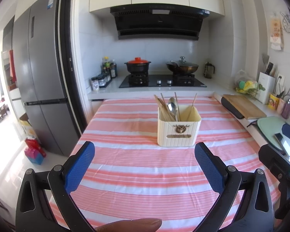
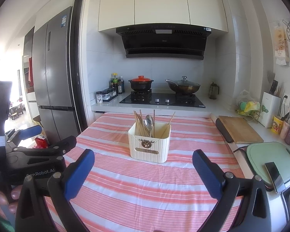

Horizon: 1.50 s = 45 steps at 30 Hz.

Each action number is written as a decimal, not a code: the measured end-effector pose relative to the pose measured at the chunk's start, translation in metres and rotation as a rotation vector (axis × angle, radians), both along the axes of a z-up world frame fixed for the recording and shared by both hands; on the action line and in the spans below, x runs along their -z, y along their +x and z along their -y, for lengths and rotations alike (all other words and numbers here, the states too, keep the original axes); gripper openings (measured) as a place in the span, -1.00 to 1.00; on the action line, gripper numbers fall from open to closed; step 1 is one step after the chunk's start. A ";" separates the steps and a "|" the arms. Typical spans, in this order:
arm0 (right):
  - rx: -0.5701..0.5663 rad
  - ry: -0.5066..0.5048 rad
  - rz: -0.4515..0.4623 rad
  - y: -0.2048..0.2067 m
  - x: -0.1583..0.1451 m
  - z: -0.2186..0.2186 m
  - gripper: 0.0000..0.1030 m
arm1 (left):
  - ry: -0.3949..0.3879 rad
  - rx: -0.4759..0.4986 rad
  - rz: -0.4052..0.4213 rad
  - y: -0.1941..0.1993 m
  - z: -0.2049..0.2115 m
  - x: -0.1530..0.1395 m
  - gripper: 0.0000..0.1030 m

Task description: Organize utensils

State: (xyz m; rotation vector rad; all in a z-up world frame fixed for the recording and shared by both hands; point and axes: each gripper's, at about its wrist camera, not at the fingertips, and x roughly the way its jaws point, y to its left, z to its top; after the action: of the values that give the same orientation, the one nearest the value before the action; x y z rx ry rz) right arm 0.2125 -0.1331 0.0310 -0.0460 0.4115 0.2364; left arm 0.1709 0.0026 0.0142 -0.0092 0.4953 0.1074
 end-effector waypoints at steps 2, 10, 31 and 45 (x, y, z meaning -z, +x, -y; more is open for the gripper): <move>-0.002 -0.002 0.002 -0.001 0.000 -0.001 1.00 | 0.003 -0.001 0.001 0.000 0.000 0.000 0.99; -0.006 -0.006 -0.002 -0.001 0.000 -0.002 1.00 | 0.003 -0.002 -0.009 0.000 0.001 0.000 0.99; -0.008 -0.013 0.000 -0.002 -0.002 -0.003 1.00 | 0.001 -0.002 -0.009 0.000 0.002 0.000 0.99; -0.003 -0.017 -0.004 -0.002 -0.001 -0.002 1.00 | 0.004 0.000 0.004 -0.004 0.005 -0.002 0.99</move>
State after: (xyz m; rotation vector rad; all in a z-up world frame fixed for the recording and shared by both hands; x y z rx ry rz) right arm 0.2103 -0.1313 0.0316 -0.0632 0.4173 0.2362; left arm 0.1673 -0.0028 0.0165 -0.0051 0.4911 0.1080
